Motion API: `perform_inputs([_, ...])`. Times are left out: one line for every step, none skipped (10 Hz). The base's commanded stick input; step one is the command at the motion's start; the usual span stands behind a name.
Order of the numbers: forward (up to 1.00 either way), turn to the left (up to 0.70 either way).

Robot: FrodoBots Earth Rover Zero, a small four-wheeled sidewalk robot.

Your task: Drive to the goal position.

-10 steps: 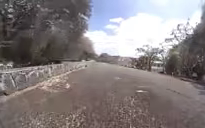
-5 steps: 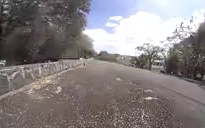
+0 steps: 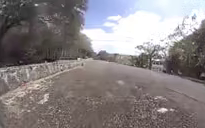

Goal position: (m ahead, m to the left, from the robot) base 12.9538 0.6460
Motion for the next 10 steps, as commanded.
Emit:
perform_inputs([0.85, 0.01])
perform_inputs([0.85, 0.01])
perform_inputs([0.85, 0.01])
perform_inputs([0.85, 0.01])
perform_inputs([0.85, 0.01])
perform_inputs([0.85, 0.01])
perform_inputs([0.85, 0.01])
perform_inputs([0.85, 0.01])
perform_inputs([0.85, 0.01])
perform_inputs([0.85, 0.01])
